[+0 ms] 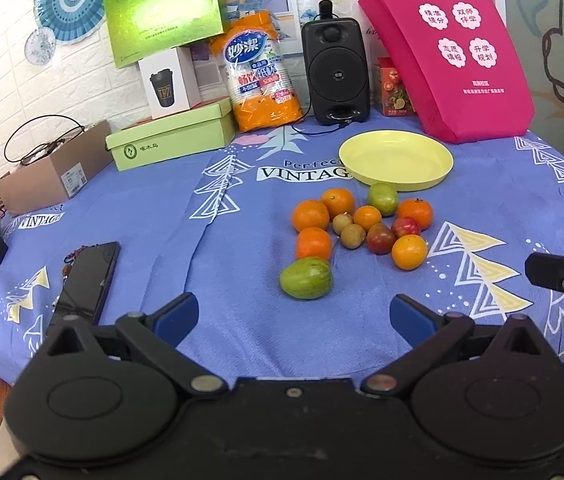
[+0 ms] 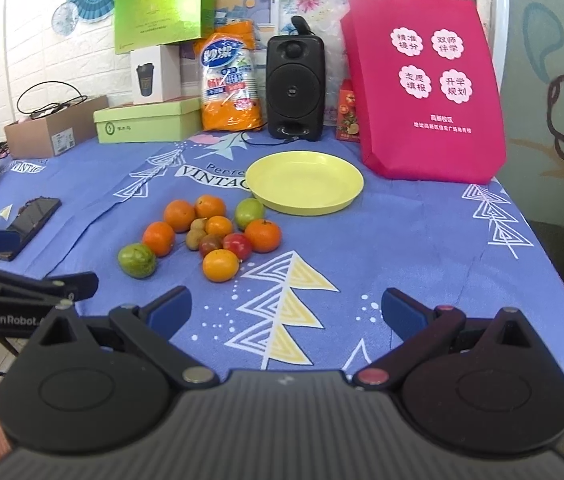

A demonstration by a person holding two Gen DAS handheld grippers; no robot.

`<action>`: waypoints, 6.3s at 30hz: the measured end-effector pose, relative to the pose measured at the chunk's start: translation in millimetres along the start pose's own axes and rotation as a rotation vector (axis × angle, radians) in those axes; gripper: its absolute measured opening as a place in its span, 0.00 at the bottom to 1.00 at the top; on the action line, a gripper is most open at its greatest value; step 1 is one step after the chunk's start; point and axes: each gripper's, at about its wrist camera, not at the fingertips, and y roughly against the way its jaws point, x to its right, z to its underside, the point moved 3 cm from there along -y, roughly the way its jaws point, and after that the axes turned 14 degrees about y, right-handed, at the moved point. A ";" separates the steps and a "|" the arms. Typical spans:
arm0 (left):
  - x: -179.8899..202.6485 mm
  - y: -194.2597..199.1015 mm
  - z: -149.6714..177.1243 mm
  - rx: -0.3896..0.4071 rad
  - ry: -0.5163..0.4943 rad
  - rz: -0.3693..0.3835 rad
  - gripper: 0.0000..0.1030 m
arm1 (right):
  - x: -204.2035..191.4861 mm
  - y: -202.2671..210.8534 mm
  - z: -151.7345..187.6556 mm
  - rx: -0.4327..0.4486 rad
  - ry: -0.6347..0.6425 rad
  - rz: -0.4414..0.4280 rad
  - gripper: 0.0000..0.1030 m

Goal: Organize fruits
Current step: 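Move both tools toward the fruit cluster on the tablecloth, then close left tool on the green mango while right tool grasps a small orange, then carry mango and orange onto the yellow plate and open both tools, then withdraw both open tools from the plate back to the fruit cluster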

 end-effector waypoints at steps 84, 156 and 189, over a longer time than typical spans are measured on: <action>-22.5 -137.8 -0.9 -0.153 0.056 0.264 0.46 | -42.2 -137.8 -12.2 -0.010 0.201 -0.297 0.34; 20.4 -177.4 -79.5 -0.061 0.004 0.189 0.73 | 45.5 -169.1 -43.0 -0.001 0.136 -0.149 0.51; -0.6 -198.5 -26.3 -0.168 0.025 0.157 0.73 | 6.5 -179.8 -19.1 -0.054 0.225 -0.204 0.57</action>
